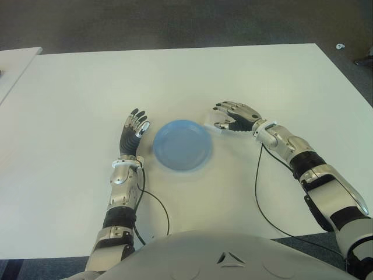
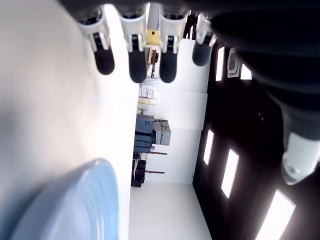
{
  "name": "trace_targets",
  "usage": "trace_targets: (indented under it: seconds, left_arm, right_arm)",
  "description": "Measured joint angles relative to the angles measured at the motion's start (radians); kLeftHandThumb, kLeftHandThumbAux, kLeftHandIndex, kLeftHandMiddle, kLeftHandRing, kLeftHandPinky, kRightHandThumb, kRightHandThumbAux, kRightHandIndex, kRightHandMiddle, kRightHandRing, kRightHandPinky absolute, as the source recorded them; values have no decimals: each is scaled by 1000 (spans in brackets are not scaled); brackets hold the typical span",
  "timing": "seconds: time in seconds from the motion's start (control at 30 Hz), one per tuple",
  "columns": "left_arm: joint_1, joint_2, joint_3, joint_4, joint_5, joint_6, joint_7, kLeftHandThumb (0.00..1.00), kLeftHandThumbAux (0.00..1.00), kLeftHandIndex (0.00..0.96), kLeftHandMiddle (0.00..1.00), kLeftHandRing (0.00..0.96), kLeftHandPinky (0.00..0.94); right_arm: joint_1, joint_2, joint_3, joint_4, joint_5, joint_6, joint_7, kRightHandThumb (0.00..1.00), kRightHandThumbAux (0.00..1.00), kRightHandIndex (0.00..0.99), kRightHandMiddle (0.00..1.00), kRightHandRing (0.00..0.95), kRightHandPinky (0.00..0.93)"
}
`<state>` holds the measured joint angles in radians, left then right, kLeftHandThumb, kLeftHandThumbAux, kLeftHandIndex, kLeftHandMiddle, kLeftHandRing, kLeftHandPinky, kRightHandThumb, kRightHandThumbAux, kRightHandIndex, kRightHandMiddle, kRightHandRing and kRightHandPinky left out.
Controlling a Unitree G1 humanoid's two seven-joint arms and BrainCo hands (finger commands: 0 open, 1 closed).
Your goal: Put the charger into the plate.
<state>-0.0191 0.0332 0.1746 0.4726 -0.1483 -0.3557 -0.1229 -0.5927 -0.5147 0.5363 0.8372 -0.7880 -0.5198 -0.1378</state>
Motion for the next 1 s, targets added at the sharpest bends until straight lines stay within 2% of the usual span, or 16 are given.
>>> trace_targets:
  seconds: [0.43, 1.0]
  left_arm:
    - [5, 1, -4, -15, 25, 1, 10, 0, 585, 122, 186, 187, 197]
    - [36, 2, -19, -71, 30, 41, 11, 0, 612, 132, 213, 215, 221]
  right_arm:
    - [-17, 19, 26, 92, -10, -14, -47, 324, 99, 0, 0, 0, 0]
    - [-41, 42, 60, 180, -16, -18, -109, 354, 96, 0, 0, 0, 0]
